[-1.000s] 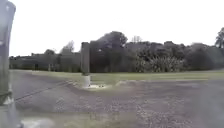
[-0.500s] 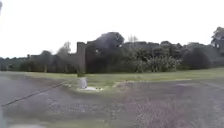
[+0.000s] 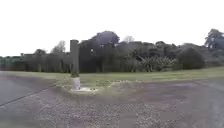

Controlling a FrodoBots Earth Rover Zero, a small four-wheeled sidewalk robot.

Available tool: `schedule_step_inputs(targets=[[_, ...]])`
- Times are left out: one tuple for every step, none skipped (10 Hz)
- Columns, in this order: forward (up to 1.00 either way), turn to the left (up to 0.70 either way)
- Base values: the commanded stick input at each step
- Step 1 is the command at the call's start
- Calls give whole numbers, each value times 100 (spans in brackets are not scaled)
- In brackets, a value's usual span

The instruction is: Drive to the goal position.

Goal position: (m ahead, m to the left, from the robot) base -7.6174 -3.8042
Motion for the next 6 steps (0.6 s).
schedule_step_inputs(targets=[[50, -50], [50, -50], [50, -50], [50, -50], [50, -50], [50, -50]])
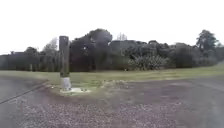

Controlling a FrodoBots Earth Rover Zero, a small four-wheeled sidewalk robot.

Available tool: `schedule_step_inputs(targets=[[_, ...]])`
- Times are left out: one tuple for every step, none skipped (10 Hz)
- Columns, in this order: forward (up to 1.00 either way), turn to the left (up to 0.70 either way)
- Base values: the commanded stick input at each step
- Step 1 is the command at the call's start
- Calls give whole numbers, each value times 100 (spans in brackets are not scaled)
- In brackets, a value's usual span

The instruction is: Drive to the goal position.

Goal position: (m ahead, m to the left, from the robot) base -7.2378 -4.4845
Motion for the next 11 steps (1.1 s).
schedule_step_inputs(targets=[[50, -50], [50, -50], [50, -50], [50, -50], [50, -50], [50, -50], [50, -50], [50, -50], [50, -50], [50, -50], [50, -50]])
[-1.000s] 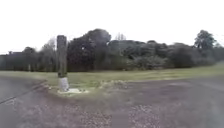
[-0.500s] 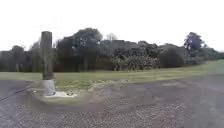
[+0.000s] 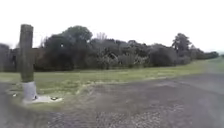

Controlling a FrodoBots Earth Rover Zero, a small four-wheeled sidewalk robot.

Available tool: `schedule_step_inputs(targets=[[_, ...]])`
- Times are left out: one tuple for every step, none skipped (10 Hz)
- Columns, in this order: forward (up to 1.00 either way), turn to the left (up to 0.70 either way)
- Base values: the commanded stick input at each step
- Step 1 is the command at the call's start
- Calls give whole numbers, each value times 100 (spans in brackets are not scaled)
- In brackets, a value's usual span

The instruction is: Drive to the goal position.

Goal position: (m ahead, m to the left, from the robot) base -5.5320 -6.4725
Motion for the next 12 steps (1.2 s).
schedule_step_inputs(targets=[[50, -50], [50, -50], [50, -50], [50, -50], [50, -50], [50, -50], [50, -50], [50, -50], [50, -50], [50, -50], [50, -50], [50, -50]])
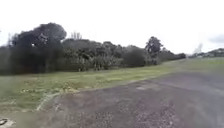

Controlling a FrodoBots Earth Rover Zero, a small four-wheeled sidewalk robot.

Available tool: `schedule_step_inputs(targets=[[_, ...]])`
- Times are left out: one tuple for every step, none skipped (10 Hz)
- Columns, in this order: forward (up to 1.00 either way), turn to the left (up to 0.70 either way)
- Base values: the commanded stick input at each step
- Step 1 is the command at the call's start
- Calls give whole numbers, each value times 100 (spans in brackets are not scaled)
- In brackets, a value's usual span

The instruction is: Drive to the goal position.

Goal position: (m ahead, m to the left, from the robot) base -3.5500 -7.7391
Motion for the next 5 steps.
schedule_step_inputs(targets=[[50, -50], [50, -50], [50, -50], [50, -50], [50, -50]])
